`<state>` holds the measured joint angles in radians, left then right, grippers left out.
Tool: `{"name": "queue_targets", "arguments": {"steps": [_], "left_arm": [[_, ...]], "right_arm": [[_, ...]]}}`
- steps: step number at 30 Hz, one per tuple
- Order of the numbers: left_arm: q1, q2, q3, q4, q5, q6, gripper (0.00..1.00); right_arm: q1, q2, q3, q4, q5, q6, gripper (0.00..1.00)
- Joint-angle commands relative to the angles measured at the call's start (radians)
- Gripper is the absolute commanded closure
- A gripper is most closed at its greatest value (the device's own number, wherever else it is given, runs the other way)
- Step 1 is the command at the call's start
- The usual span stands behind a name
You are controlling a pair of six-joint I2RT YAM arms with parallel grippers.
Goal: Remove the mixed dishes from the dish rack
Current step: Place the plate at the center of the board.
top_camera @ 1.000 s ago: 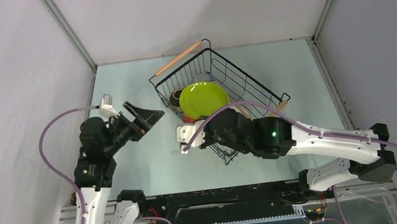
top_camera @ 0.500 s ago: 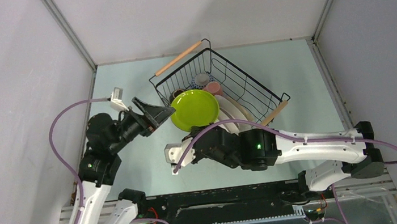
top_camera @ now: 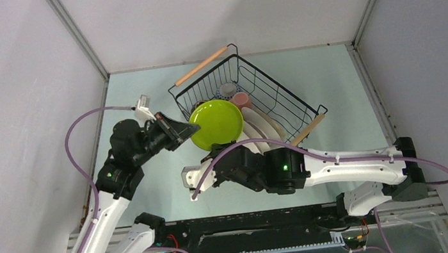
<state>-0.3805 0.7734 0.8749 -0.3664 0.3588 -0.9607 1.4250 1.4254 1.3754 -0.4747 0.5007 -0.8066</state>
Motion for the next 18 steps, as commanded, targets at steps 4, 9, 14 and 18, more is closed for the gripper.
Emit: {"name": "queue_targets", "arguments": {"steps": [4, 9, 14, 18], "left_arm": [[0.021, 0.013, 0.064, -0.004, -0.09, 0.105, 1.0], [0.169, -0.018, 0.029, -0.003, -0.096, 0.111, 1.0], [0.327, -0.055, -0.027, 0.015, -0.139, 0.092, 1.0], [0.374, -0.064, -0.066, 0.012, -0.228, 0.07, 1.0]], "right_arm": [[-0.088, -0.035, 0.015, 0.045, -0.04, 0.08, 0.49], [-0.178, -0.082, 0.014, 0.052, -0.084, 0.182, 0.31], [-0.291, -0.15, 0.014, 0.052, -0.136, 0.312, 0.16], [-0.449, -0.205, 0.015, 0.033, -0.23, 0.467, 0.07]]}}
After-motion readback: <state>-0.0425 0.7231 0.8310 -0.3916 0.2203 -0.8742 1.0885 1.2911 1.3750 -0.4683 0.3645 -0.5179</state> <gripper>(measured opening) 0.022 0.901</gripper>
